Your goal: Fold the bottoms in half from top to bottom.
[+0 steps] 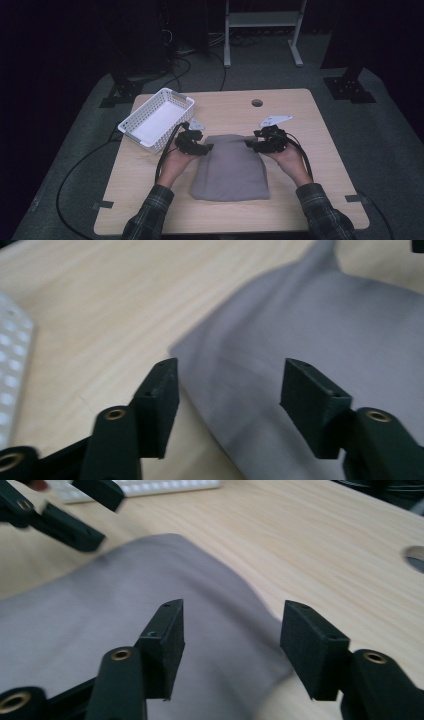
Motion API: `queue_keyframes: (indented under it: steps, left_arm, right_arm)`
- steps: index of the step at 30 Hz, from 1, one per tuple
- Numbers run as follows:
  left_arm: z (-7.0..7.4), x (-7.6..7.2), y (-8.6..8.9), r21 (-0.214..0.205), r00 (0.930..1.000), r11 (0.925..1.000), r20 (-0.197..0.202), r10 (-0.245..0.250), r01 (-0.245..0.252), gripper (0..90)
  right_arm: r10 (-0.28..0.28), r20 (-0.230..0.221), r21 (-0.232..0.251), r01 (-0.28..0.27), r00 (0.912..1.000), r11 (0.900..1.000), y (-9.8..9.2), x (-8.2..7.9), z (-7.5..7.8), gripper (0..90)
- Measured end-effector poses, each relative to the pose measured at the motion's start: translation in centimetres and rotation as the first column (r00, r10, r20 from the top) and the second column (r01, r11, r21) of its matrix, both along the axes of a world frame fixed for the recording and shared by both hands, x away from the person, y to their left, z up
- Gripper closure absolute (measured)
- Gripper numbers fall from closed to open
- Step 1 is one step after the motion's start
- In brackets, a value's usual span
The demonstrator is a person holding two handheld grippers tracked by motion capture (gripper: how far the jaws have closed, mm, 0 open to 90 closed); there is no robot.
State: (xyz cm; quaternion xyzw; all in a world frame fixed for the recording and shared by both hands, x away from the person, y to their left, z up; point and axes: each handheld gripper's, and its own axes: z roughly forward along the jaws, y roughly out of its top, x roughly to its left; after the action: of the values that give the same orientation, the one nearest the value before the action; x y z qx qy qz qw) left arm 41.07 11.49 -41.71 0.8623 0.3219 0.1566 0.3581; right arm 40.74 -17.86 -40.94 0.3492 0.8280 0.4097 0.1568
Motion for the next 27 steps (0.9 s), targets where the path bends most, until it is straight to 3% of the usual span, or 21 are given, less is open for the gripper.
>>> queue_keyframes:
  steps: [6,9,15,20,27]
  left_arm:
    - [-0.8,-2.2,1.1,-0.05,0.9994,0.9984,-0.022,-0.027,0.026,26.6]
    - [-1.4,-3.2,1.9,-0.015,0.9991,0.9995,-0.031,-0.029,0.028,18.4]
    - [-2.4,-5.2,4.2,-0.007,0.9995,1.0,-0.032,-0.006,0.006,14.2]
    - [-3.3,-6.4,5.8,0.036,0.9993,0.9992,-0.034,0.016,-0.015,10.2]
    - [-3.8,-7.8,7.2,0.039,0.9992,0.9992,-0.037,0.014,-0.012,8.1]
  right_arm:
    - [0.065,-0.009,0.013,-0.065,0.9979,0.9978,3.1,-1.7,-0.4,31.4]
    - [0.086,-0.011,-0.012,-0.086,0.9962,0.9962,4.9,-2.3,-1.1,26.4]
    - [0.108,-0.043,-0.077,-0.111,0.9932,0.9909,8.0,-2.9,-3.3,21.6]
    - [0.109,-0.059,-0.113,-0.115,0.9923,0.9869,9.1,-3.0,-4.8,19.7]
    - [0.112,-0.068,-0.125,-0.119,0.9914,0.9849,9.2,-2.9,-6.0,18.5]
